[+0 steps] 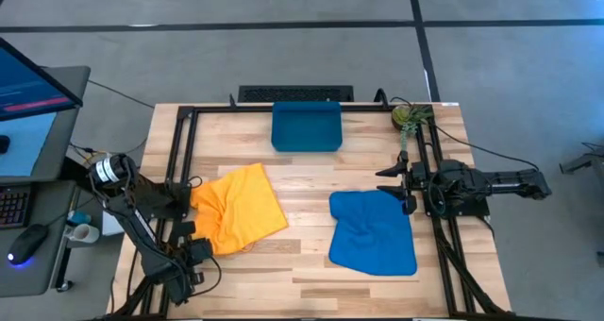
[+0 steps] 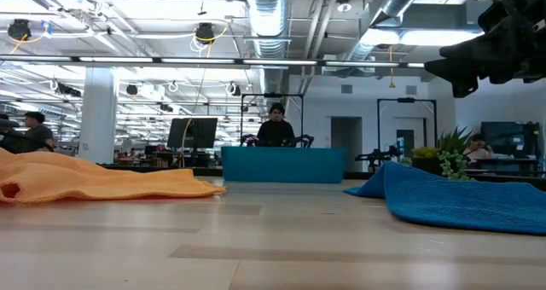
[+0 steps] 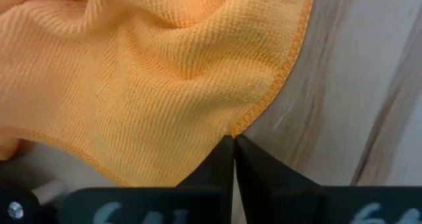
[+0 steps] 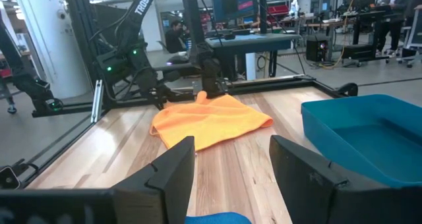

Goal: Roll microfiber towels into tight, uniform cylinder then place into a basket
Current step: Fold the yellow microfiber cloth

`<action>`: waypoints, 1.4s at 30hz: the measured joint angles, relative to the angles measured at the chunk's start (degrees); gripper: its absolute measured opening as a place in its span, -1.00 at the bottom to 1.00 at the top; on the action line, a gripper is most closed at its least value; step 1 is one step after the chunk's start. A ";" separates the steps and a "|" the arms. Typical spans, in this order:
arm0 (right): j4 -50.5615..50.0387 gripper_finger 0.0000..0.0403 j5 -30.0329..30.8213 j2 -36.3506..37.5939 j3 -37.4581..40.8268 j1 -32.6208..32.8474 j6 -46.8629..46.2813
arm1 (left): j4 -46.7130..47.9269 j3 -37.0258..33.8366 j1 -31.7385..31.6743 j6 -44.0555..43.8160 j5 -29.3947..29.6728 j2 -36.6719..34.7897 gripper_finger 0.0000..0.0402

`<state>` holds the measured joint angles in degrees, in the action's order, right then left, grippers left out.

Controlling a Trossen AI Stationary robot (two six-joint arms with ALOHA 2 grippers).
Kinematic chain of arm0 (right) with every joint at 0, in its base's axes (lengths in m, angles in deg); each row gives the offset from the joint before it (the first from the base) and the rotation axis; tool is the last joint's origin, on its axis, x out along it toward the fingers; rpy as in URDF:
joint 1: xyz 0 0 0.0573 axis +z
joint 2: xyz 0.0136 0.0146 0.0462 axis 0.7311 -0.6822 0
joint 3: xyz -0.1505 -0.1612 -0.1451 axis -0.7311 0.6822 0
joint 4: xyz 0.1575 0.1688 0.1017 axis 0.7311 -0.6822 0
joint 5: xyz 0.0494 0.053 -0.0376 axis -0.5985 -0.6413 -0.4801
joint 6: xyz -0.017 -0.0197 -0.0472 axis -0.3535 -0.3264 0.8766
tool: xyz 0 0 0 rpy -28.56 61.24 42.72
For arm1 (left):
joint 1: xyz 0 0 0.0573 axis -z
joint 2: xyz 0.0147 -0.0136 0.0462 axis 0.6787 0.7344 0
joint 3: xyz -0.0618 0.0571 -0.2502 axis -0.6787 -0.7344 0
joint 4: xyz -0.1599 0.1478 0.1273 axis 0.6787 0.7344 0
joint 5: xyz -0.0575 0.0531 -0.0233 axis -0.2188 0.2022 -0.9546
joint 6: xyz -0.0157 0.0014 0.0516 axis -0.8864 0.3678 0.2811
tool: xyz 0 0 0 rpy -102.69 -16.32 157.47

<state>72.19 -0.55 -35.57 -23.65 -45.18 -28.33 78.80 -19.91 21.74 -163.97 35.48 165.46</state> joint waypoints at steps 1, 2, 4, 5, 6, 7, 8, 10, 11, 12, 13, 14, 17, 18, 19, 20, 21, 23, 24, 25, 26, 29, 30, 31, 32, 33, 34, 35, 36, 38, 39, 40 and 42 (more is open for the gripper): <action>0.01 0.09 0.00 0.01 0.01 0.00 0.00 | -0.10 -0.02 0.02 -0.86 0.36 0.01 -0.99; 0.00 0.09 0.00 0.01 0.00 -0.02 0.00 | -0.21 -0.04 0.02 -1.70 0.90 0.04 -0.99; 0.02 0.09 0.00 0.00 0.00 0.01 0.00 | -1.07 -0.09 0.00 -2.47 1.76 0.04 -1.00; 0.02 0.09 0.00 0.00 0.00 -0.02 0.00 | -1.62 -0.09 0.00 -2.49 1.98 0.02 -1.00; 0.00 0.09 0.00 0.01 0.02 0.00 0.00 | -1.99 0.04 0.00 -2.44 2.11 0.01 -1.00; 0.02 0.09 0.00 0.00 0.02 -0.02 0.00 | -2.05 0.47 0.00 -2.28 2.24 0.08 -1.00; 0.00 0.09 0.00 0.01 0.00 0.01 0.00 | -2.05 1.00 -0.02 -2.16 2.56 0.22 -1.00; 0.00 0.09 0.00 0.00 0.02 0.00 0.00 | -4.06 2.98 -0.21 -0.81 5.12 0.45 -1.00; 0.01 0.09 0.00 0.00 0.01 0.01 0.00 | -5.14 4.32 -0.24 0.06 6.52 0.28 -1.00; 0.02 0.09 0.00 0.02 0.02 0.01 0.00 | -5.26 5.43 -0.24 1.26 8.06 0.15 -1.00; 0.00 0.09 0.00 0.00 0.00 -0.01 0.00 | -4.87 6.39 -0.24 2.38 8.85 0.21 -1.00; 0.00 0.09 0.00 0.00 0.00 0.01 0.00 | -4.66 7.33 -0.22 3.39 9.39 0.30 -1.00; 0.00 0.09 0.00 0.00 0.01 0.01 0.00 | -6.70 10.86 -0.98 5.68 9.54 0.19 -1.00; 0.02 0.09 -0.01 0.00 0.01 -0.01 0.00 | -7.21 11.54 -1.26 6.31 8.93 0.15 -1.00; 0.00 0.09 0.00 0.00 0.01 0.01 0.00 | -7.68 12.02 -1.58 7.03 8.25 0.20 -1.00; 0.02 0.09 0.00 0.00 0.00 0.00 0.00 | -8.57 12.38 -1.84 8.14 7.79 0.32 -1.00; 0.01 0.09 0.00 0.00 0.01 0.01 0.00 | -10.52 12.83 -2.18 9.33 6.87 0.47 -1.00; 0.00 0.09 0.00 0.00 0.01 -0.01 0.00 | -14.60 13.48 -2.61 10.66 4.06 0.79 -1.00; 0.00 0.09 0.00 0.00 0.00 -0.01 0.00 | -15.49 13.46 -2.83 10.71 2.51 1.06 -1.00; 0.00 0.09 0.00 0.00 0.01 0.01 0.00 | -15.83 13.43 -3.02 10.63 0.97 1.58 -1.00; 0.00 0.09 0.00 0.00 0.02 0.01 0.00 | -16.04 13.32 -3.19 10.29 -0.66 2.09 -1.00; 0.00 0.09 0.00 0.00 0.01 0.01 0.00 | -16.07 13.35 -3.21 8.48 -3.48 3.11 -1.00; 0.02 0.09 0.04 0.00 0.00 0.01 0.00 | -16.03 13.35 -3.21 7.86 -4.29 3.55 -1.00; 0.02 0.09 0.02 0.00 0.00 0.01 0.00 | -15.76 13.31 -3.21 7.23 -5.38 3.85 -1.00; 0.00 0.09 0.03 0.00 0.00 0.01 0.09 | -15.45 13.27 -3.19 6.55 -5.86 3.99 -1.00; 0.01 0.09 0.04 0.00 0.00 0.01 0.48 | -15.46 13.27 -3.19 6.19 -6.25 4.00 -1.00; 0.00 0.09 0.04 0.00 0.00 0.01 0.76 | -15.65 13.30 -3.21 6.09 -6.64 4.11 -1.00; 0.00 0.09 0.04 0.00 0.00 -0.01 0.81 | -15.67 13.31 -3.21 6.13 -6.73 4.18 -1.00; 0.01 0.09 0.04 0.00 0.00 -0.02 0.81 | -15.54 13.31 -3.23 6.20 -6.85 4.20 -1.00; 0.03 0.09 0.04 0.00 0.01 -0.04 0.81 | -15.61 13.31 -3.23 6.22 -6.81 4.20 -1.00; 0.05 0.09 0.04 0.00 0.00 -0.04 0.67 | -15.56 13.31 -3.23 6.13 -6.81 4.20 -1.00; 0.07 0.09 0.04 0.00 0.02 -0.04 -0.48 | -15.49 13.31 -3.23 6.13 -6.81 4.20 -1.00; 0.65 0.09 0.06 -0.02 0.02 0.07 -3.02 | -15.52 13.31 -3.23 6.13 -6.81 4.20 -1.00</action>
<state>72.84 -0.49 -35.59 -23.63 -45.11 -31.36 63.28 -6.60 18.51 -157.84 28.66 169.66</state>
